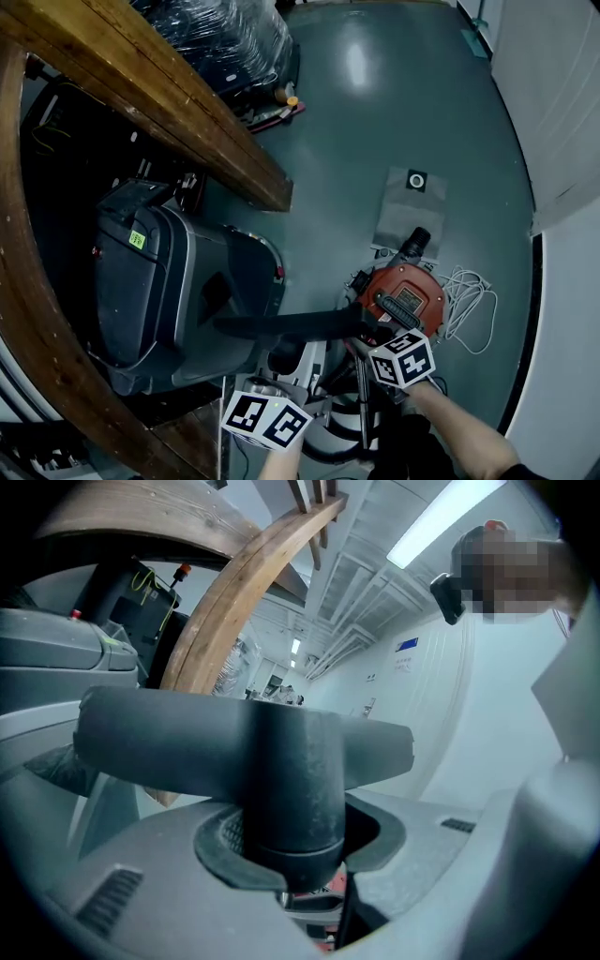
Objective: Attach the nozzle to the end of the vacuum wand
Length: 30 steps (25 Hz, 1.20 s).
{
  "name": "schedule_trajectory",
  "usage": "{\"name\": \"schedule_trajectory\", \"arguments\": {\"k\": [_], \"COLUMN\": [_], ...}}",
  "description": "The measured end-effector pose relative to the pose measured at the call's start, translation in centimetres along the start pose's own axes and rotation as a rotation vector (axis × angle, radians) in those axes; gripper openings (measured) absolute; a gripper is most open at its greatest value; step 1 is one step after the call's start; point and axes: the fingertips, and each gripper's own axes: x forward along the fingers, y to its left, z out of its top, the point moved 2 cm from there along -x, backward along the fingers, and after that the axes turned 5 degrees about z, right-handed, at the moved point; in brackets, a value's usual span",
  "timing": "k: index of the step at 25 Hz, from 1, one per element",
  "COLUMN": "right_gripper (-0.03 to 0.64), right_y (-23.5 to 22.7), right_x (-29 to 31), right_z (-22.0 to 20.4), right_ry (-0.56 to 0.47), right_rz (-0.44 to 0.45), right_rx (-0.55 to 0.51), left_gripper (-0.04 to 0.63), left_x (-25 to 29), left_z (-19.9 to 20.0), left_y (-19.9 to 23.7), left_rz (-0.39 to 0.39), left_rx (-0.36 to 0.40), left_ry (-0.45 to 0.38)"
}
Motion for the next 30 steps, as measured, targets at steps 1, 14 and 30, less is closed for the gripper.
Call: {"name": "schedule_trajectory", "arguments": {"k": [1,14,30], "right_gripper": [0.146,0.146,0.146], "right_y": [0.4,4.5,6.8], "right_x": [-0.3,-3.2,-4.0], "right_z": [-0.1,0.0,-0.3], "right_ry": [-0.003,-0.039,-0.06], "right_rz": [0.003,0.038,0.041], "right_rx": [-0.005,-0.084,-0.146], "left_gripper": [0.149,0.149,0.147], "left_x": [0.3,5.4,6.5], "left_z": [-0.2,-4.0,-5.2], "left_y": [-0.1,-0.8,-2.1], "left_rz": [-0.01,-0.122,-0.186], "left_rx": [0.002,0.021,0.059], "left_ry": [0.022,0.377,0.675]}}
